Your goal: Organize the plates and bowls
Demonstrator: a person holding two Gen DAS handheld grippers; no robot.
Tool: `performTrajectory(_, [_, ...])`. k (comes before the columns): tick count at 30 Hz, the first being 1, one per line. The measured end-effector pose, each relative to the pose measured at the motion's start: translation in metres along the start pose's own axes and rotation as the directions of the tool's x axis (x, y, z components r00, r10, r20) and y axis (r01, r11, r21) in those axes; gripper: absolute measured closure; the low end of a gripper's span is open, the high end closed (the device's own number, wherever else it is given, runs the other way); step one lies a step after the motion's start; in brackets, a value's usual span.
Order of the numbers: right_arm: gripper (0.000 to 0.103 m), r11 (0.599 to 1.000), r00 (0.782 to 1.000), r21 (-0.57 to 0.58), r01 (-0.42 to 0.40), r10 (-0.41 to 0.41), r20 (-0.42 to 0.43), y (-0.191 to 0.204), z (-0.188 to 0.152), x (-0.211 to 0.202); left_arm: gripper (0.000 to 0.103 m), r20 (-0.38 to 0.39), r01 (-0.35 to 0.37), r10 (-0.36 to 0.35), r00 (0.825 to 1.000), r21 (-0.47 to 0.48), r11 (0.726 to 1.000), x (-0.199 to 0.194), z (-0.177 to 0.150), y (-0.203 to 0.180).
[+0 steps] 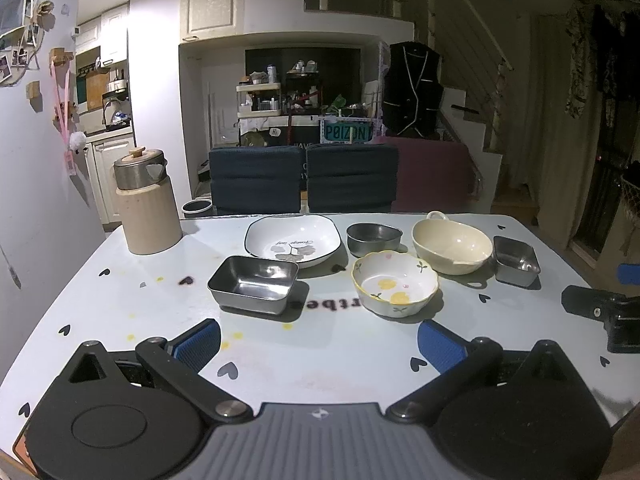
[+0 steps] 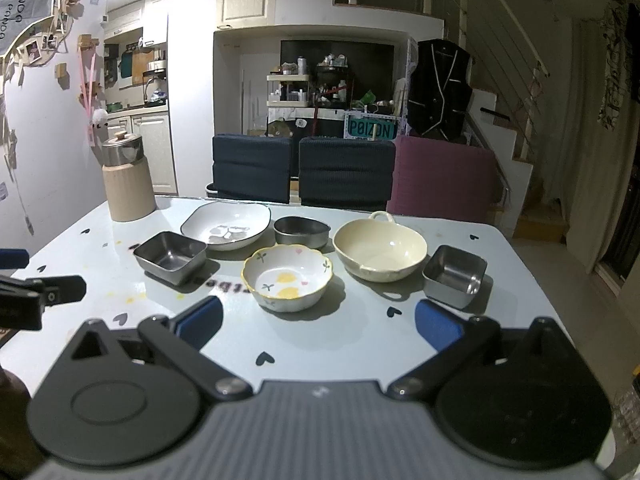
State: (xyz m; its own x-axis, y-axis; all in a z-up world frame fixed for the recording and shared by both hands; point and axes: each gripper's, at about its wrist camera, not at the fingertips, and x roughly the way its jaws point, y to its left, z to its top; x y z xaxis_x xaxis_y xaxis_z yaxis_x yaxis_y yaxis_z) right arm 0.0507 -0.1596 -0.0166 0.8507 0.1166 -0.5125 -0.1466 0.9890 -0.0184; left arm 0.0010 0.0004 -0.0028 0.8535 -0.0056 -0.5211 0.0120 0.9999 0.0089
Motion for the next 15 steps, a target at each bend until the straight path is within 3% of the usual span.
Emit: performTrajectory(15, [0.000, 1.000, 1.000, -0.005, -0.001, 0.001, -0.003, 0.0008, 0.0006, 0.0011, 0.000, 0.000, 0.005, -0.005, 1.000, -0.007, 1.000, -0.0041, 0.0005, -0.0015])
